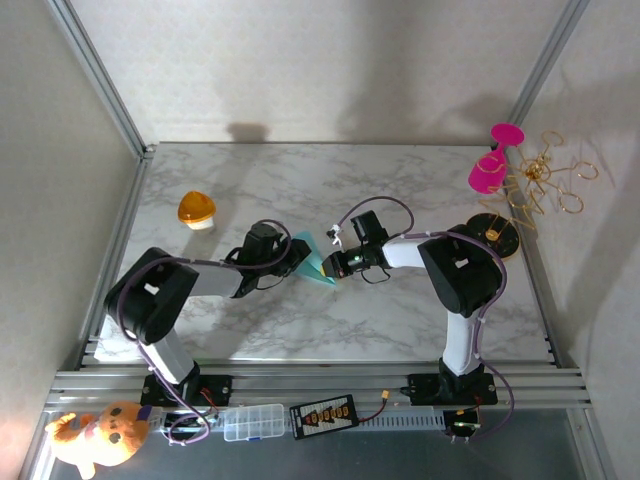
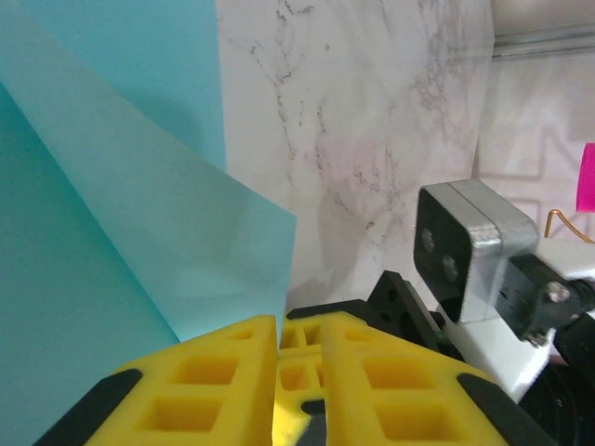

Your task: Fold a paper plane with a square sheet of paper (pick it up from the middle)

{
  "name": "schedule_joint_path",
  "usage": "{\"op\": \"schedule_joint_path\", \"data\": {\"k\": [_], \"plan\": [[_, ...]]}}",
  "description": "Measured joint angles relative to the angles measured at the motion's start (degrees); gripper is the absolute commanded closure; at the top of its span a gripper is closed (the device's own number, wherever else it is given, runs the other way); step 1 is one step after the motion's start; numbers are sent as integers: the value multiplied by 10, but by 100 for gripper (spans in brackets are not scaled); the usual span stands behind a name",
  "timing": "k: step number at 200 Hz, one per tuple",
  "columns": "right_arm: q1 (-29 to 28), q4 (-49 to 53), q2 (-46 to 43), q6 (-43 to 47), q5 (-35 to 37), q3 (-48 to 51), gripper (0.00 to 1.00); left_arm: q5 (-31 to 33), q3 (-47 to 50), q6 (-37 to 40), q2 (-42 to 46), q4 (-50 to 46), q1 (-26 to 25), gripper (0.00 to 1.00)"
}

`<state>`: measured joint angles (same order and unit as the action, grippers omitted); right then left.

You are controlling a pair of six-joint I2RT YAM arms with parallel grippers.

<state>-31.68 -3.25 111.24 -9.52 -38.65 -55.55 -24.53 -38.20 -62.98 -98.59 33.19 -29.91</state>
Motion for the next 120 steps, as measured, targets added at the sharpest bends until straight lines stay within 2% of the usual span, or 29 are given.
{"op": "schedule_joint_path", "data": {"k": [104,120], "plan": [[0,1,0,-2,0,-1,91,-30,-19,-2,-62,41,0,83],[0,1,0,-4,-1,-1,86,-30,-21,-3,-68,44,0,83]]}}
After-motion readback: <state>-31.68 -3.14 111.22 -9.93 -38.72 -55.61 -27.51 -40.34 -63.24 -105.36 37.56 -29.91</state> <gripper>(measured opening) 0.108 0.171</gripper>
